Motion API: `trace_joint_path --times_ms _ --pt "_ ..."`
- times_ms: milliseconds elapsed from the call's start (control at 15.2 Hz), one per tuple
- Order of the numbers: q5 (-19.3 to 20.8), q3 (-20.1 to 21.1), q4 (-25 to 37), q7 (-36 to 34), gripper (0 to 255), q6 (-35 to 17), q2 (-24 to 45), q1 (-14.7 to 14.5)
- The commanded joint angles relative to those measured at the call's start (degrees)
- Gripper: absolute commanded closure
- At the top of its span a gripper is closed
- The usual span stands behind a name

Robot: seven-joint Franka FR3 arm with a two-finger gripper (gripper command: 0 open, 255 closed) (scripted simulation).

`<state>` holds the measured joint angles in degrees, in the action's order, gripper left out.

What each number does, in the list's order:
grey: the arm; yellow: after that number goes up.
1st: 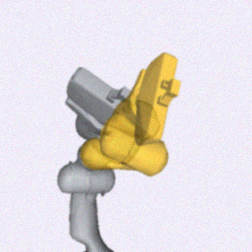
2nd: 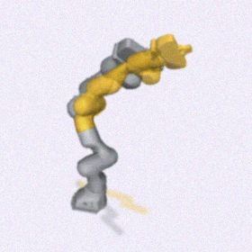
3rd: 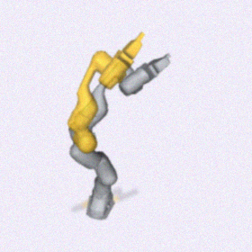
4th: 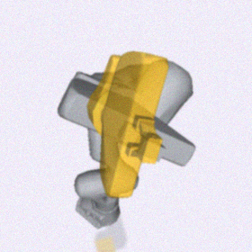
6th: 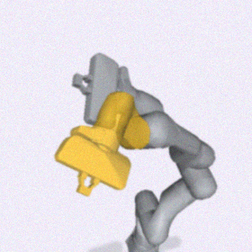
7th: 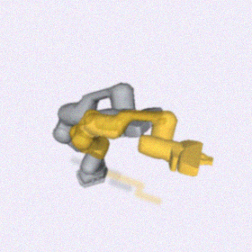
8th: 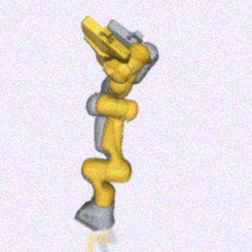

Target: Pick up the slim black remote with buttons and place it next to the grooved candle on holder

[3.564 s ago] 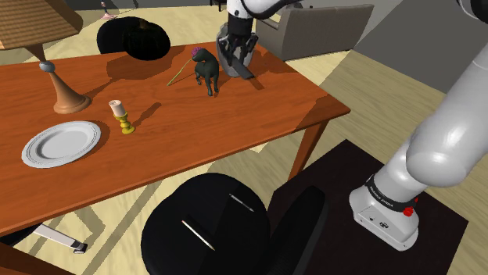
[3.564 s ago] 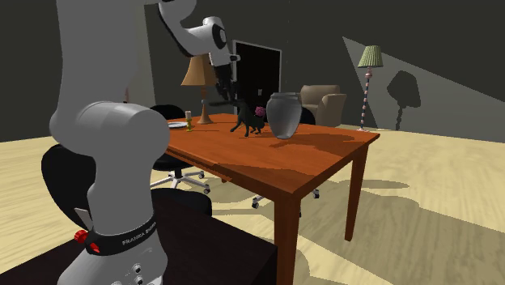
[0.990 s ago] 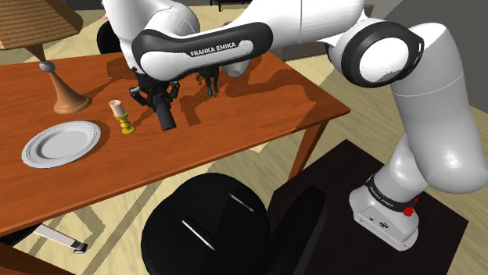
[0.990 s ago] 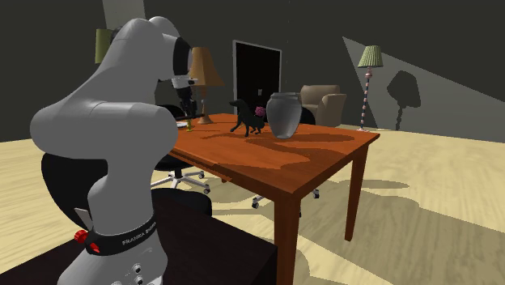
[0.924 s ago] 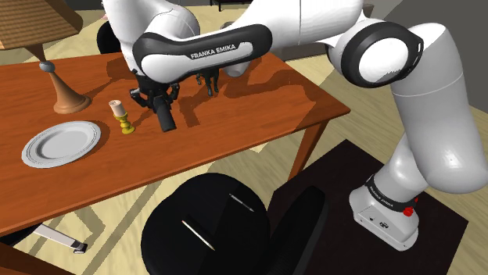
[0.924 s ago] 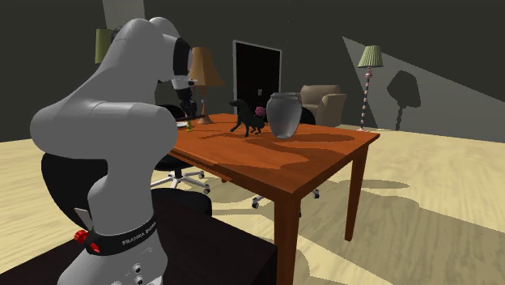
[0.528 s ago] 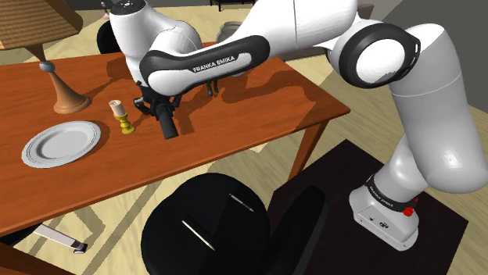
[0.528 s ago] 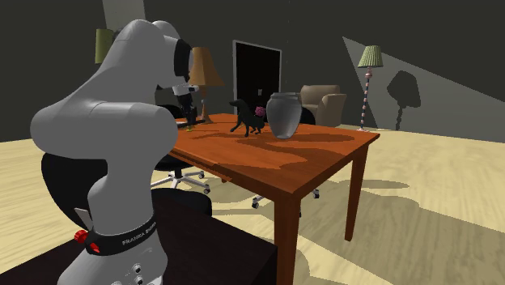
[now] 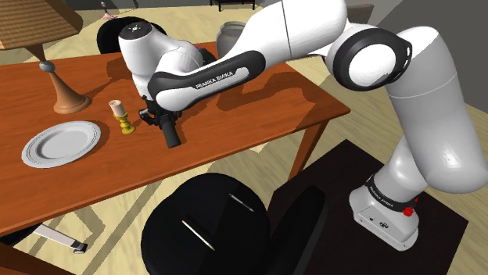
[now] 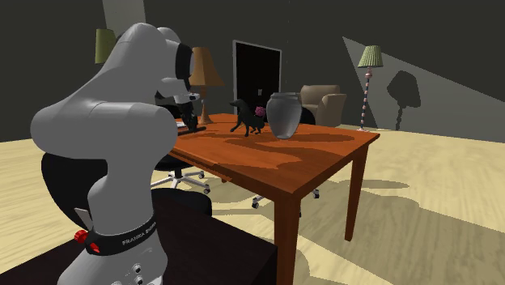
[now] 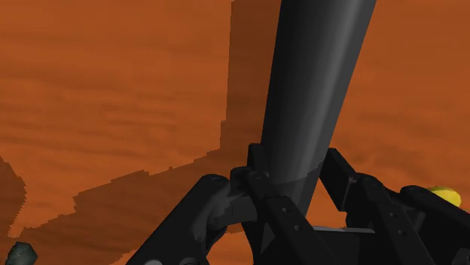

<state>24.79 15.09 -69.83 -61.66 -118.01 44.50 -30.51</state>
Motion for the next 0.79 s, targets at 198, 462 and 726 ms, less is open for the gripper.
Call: trace_joint_path --times_ms 198,462,726 --pt "0.2 -0.1 -0.2 -0.4 255 -0.8 0.6 -0.1" --pt "0.2 -0.1 -0.2 -0.4 255 -0.8 0.6 -0.1" --pt "0.2 -0.1 -0.2 -0.4 0 -0.8 0.6 -0.1"
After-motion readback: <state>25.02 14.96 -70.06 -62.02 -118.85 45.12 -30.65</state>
